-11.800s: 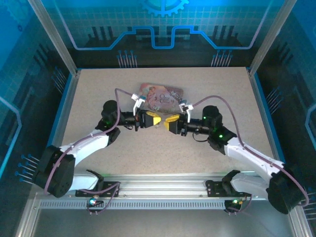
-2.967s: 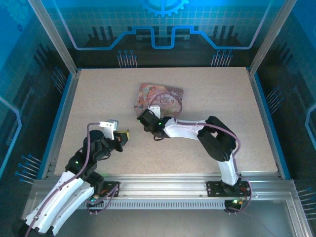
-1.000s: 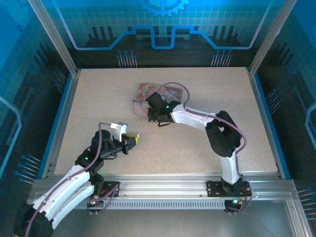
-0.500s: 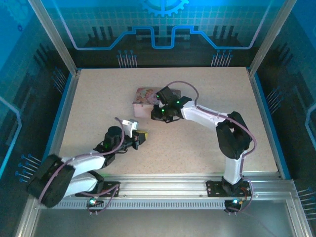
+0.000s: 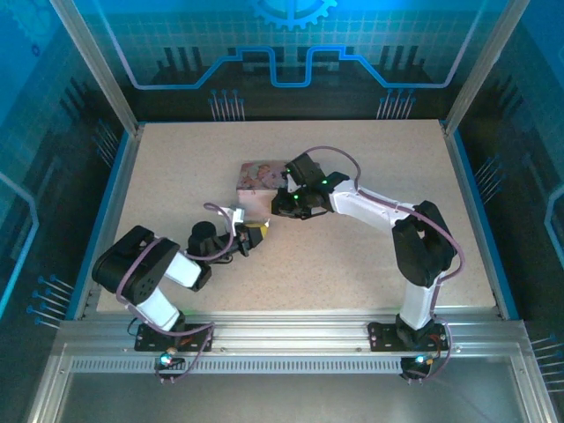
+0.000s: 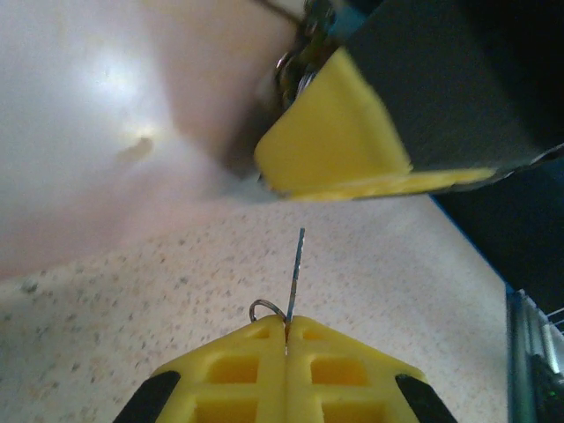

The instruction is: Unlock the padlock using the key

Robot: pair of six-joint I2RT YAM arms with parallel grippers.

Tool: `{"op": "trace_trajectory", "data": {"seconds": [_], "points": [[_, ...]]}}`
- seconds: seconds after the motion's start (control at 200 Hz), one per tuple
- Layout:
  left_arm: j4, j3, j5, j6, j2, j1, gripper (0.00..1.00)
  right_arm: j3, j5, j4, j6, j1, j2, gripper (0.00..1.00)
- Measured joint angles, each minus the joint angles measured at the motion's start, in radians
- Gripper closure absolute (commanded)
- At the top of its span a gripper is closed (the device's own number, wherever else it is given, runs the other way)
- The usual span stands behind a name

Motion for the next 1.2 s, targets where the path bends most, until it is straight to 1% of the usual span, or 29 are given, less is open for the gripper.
{"op": "trace_trajectory", "data": {"seconds": [0.11,0.43,0.795,1.2], "points": [[0.025,0.027,0.045,-0.001,0.023,0.02,1.0,0.0,-0.014,0.005,0.001,-0.004,0.0,1.0],[0.041,0.045,0.114,0.0,0.049,0.021,1.0,-0.001,-0.066,0.008,0.011,-0.013,-0.003,1.0],[0.047,0.077,0.123,0.0,0.096,0.021,1.0,-0.009,-0.08,0.005,0.011,-0.014,-0.032,1.0],[0.047,0.077,0.123,-0.001,0.099,0.029,1.0,-0.024,-0.08,0.008,0.011,-0.016,-0.04,1.0]]}}
